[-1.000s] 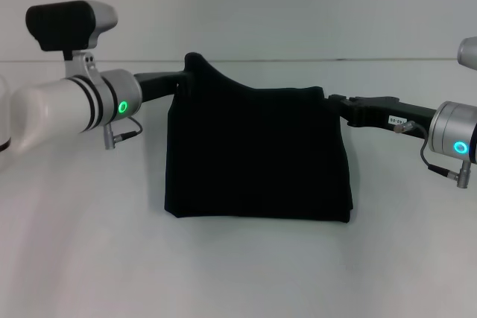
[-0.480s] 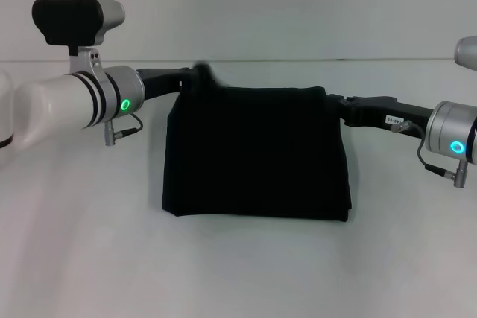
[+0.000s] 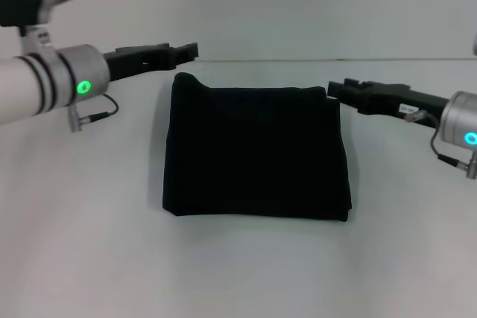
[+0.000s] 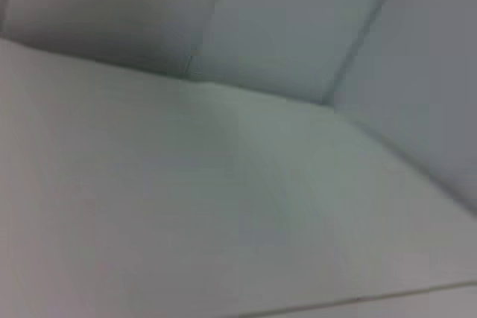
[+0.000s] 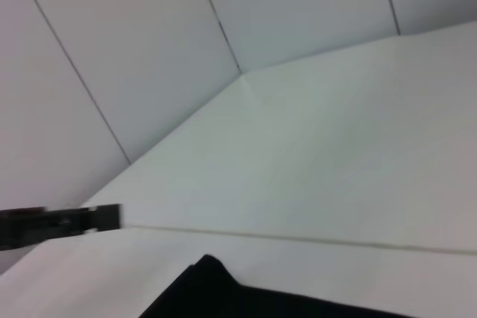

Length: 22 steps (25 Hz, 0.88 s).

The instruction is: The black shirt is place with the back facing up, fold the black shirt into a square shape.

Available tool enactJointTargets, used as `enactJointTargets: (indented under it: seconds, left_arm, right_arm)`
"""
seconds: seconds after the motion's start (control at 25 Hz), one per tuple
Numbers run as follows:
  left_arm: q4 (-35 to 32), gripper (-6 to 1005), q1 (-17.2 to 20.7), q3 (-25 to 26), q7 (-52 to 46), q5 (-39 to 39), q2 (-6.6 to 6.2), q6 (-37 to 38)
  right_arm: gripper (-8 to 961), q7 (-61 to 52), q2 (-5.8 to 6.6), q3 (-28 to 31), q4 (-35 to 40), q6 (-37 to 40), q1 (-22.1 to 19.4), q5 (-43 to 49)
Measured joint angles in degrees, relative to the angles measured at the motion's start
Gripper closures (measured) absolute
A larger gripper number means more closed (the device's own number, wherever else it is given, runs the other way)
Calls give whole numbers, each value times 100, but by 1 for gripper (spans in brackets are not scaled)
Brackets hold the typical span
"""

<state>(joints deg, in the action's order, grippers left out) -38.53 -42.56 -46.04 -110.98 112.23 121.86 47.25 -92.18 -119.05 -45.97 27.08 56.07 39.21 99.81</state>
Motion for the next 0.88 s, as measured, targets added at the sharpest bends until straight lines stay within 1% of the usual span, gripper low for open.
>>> enactJointTargets:
  seconds: [0.12, 0.2, 0.28, 0.36, 0.4, 0.48, 0.56, 0.68, 0.8, 0.88]
  left_arm:
    - [-521, 477, 300, 172, 108, -21, 91, 1017]
    - [-621, 426, 382, 284, 375, -48, 112, 1569]
    - [-615, 367, 401, 391, 724, -72, 107, 2095]
    - [-586, 298, 409, 487, 1211, -78, 100, 2632]
    - [-559, 264, 411, 503, 1460, -79, 99, 2782]
    - [-492, 195, 411, 502, 1852, -79, 104, 2880]
    - [-395, 198, 386, 412, 2244, -51, 113, 2876]
    - [-307, 202, 341, 190, 2576, 56, 114, 2721]
    - [-288, 202, 266, -26, 2628, 259, 115, 2444]
    - [-286, 202, 223, -143, 2599, 425, 116, 2216]
  right_arm:
    - [555, 102, 80, 68, 36, 224, -59, 1]
    - [457, 272, 146, 96, 74, 440, -118, 4]
    - [359, 504, 179, 135, 148, 735, -184, 5]
    - [317, 679, 216, 150, 244, 1071, -250, 16]
    - [296, 725, 230, 143, 281, 1193, -268, 29]
    - [254, 757, 309, 94, 382, 1450, -281, 154]
    - [211, 705, 377, 69, 445, 1608, -238, 350]
    - [148, 503, 481, 48, 514, 1700, -62, 794]
    - [104, 268, 513, 22, 548, 1592, 161, 1280]
    - [82, 196, 501, 15, 556, 1478, 290, 1517]
